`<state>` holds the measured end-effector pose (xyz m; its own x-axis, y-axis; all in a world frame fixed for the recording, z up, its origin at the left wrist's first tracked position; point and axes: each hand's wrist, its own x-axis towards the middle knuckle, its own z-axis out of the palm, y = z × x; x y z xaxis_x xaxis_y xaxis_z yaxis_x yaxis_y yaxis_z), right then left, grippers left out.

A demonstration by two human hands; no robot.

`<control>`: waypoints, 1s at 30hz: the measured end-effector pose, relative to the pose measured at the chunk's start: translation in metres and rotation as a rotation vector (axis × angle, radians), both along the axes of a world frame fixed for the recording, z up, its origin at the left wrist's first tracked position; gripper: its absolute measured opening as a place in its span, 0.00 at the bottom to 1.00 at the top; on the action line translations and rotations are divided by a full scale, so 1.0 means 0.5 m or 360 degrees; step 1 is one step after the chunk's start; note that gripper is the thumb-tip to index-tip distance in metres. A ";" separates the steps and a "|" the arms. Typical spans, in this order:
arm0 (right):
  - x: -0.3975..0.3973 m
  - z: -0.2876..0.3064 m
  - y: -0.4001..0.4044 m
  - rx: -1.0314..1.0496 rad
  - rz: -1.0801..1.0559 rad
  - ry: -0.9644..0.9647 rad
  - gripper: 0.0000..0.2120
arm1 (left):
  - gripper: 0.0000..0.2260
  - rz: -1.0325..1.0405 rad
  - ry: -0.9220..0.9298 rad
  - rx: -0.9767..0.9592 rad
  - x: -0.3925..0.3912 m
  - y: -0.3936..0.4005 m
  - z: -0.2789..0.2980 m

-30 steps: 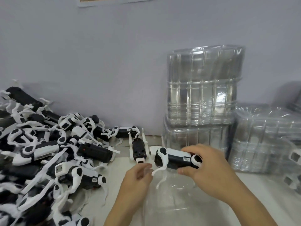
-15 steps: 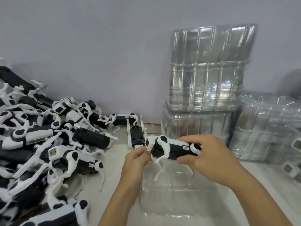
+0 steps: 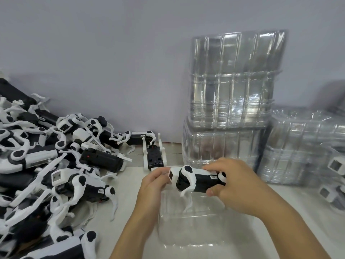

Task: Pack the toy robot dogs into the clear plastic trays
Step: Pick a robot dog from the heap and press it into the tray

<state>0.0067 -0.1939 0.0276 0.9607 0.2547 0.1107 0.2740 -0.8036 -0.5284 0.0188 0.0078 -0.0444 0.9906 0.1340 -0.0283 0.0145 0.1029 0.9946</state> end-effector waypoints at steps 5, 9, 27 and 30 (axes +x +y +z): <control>-0.004 -0.002 0.017 -0.0101 -0.0044 -0.0032 0.11 | 0.16 0.0019 0.0002 -0.0018 0.003 0.002 -0.006; -0.002 -0.006 0.014 -0.0106 -0.0040 -0.0004 0.11 | 0.15 0.0032 -0.0019 -0.0046 0.002 0.001 -0.006; 0.007 -0.042 0.029 -0.0201 0.0022 -0.0199 0.14 | 0.16 -0.0128 -0.0126 -0.0055 -0.010 -0.005 0.007; 0.007 -0.044 0.031 -0.0081 0.0086 -0.0204 0.11 | 0.16 -0.0139 -0.0113 -0.0096 -0.010 -0.005 0.008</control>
<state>0.0103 -0.1785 0.0055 0.9241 0.3143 0.2172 0.3804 -0.8106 -0.4453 0.0137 0.0052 -0.0404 0.9982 0.0472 0.0370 -0.0443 0.1639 0.9855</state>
